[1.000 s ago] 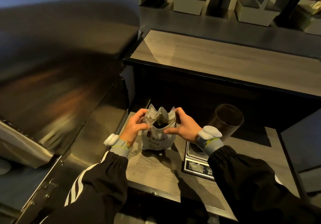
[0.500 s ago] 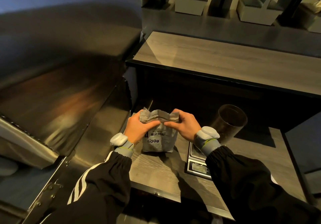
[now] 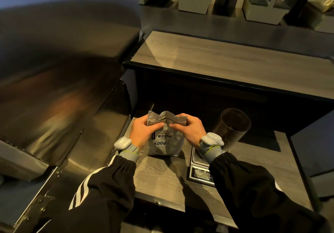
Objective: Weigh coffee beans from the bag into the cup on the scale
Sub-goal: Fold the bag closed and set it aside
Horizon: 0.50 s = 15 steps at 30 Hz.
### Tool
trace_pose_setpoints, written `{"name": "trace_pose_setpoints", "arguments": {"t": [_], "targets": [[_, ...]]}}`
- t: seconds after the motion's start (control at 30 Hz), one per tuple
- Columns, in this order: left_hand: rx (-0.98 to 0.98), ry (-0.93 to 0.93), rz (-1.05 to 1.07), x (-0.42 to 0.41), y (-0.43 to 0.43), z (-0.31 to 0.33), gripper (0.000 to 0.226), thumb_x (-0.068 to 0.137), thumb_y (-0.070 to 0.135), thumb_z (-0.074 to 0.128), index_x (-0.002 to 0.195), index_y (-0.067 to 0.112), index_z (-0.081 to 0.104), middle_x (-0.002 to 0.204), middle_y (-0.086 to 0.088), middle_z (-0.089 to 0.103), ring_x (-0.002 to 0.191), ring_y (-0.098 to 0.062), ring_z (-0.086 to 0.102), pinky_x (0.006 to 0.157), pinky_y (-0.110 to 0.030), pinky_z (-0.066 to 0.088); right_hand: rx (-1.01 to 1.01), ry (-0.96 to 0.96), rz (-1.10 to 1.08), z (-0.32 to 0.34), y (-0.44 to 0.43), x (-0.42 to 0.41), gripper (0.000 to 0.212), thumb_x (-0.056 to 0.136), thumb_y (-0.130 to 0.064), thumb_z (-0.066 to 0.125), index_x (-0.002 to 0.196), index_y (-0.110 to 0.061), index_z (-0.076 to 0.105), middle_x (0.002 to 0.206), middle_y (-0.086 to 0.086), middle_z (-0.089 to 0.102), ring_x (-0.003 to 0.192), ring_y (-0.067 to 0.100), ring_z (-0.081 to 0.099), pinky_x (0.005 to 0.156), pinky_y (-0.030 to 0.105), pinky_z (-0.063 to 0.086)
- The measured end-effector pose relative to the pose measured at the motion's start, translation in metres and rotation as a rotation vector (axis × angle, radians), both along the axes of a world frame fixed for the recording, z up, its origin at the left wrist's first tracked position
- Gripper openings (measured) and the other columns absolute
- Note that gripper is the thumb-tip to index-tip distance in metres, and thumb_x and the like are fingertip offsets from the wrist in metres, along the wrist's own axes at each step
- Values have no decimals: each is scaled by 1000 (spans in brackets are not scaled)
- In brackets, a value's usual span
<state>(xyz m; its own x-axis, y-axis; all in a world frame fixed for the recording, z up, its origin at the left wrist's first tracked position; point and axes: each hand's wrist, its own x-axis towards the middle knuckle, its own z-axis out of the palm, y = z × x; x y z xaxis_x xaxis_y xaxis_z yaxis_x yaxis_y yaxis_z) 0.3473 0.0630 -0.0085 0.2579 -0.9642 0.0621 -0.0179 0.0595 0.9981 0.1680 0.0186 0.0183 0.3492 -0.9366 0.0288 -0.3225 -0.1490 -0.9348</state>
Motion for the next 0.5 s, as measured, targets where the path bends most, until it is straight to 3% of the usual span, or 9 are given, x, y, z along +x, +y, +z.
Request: {"name": "trace_pose_setpoints", "arguments": {"t": [0.17, 0.3, 0.5], "targets": [[0, 35, 41, -9, -2, 0, 21, 75, 8, 79, 86, 25, 74, 81, 5, 76, 79, -13, 71, 65, -22, 54, -67, 68, -40, -1, 0, 2, 3, 79, -25, 72, 80, -25, 69, 73, -7, 64, 73, 14, 59, 66, 35, 49], [-11, 86, 96, -16, -6, 3, 21, 75, 3, 77, 89, 19, 73, 81, 9, 76, 81, -10, 71, 66, -20, 53, -96, 41, -85, 0, -4, 2, 23, 79, -19, 68, 62, -30, 59, 60, -9, 54, 61, 11, 49, 58, 35, 43], [6, 125, 92, -19, -9, 0, 23, 75, -1, 75, 94, 11, 72, 82, 7, 75, 81, -10, 71, 67, -19, 52, -36, 3, -115, -6, -5, 2, 18, 79, -20, 71, 64, -27, 63, 63, -5, 58, 63, 11, 51, 60, 35, 44]]}}
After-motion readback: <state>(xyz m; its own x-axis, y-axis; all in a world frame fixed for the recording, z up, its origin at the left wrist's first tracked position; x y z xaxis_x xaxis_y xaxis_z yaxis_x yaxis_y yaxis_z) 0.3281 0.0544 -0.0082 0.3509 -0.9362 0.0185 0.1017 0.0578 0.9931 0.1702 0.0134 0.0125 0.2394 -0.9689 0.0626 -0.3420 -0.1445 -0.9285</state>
